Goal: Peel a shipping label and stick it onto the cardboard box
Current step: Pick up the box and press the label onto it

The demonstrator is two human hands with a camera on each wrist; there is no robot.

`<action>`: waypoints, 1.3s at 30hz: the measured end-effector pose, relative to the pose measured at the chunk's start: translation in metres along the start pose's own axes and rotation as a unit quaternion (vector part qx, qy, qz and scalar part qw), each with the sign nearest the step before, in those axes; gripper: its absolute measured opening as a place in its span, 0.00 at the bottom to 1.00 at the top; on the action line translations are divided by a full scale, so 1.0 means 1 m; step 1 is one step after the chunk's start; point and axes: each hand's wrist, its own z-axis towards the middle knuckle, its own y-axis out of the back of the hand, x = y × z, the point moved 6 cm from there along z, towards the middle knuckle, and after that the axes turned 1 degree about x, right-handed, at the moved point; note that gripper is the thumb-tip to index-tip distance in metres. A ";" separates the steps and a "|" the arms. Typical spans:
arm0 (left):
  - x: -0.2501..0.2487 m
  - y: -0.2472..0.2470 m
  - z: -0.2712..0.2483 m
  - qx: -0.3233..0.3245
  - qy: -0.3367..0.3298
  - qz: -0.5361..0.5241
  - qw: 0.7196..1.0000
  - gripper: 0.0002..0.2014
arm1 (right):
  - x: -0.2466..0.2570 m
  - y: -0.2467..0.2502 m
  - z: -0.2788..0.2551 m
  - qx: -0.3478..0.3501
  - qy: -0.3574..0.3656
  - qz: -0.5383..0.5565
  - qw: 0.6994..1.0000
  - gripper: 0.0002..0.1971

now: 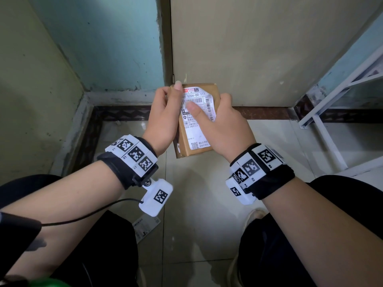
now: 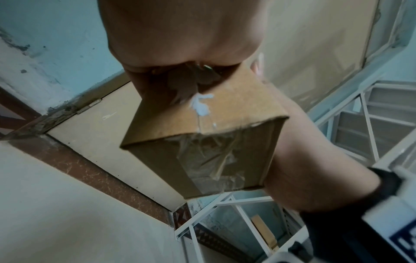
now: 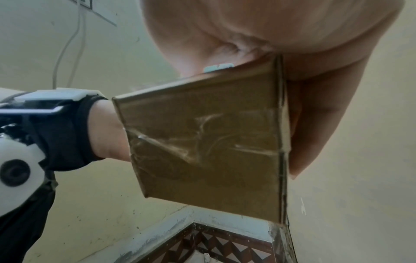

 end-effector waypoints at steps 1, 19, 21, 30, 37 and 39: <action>0.000 -0.001 0.000 0.003 -0.010 0.006 1.000 0.19 | 0.002 0.000 -0.002 -0.009 0.001 -0.001 1.000 0.42; 0.016 -0.014 -0.006 0.083 -0.077 0.038 0.993 0.48 | -0.007 0.009 0.006 -0.085 -0.008 -0.089 0.992 0.37; 0.018 -0.015 -0.004 0.087 -0.081 0.042 0.992 0.47 | -0.009 0.009 0.009 -0.089 -0.003 -0.090 0.992 0.32; 0.041 -0.009 0.010 0.074 0.001 0.013 0.997 0.50 | -0.016 0.008 0.016 -0.095 -0.017 -0.085 0.992 0.21; 0.045 -0.011 0.014 0.104 0.027 -0.021 0.994 0.55 | -0.015 0.010 0.017 -0.116 0.000 -0.068 0.991 0.21; 0.043 -0.014 0.011 0.136 0.040 -0.040 0.989 0.58 | -0.014 0.008 0.016 -0.116 0.006 -0.066 0.991 0.20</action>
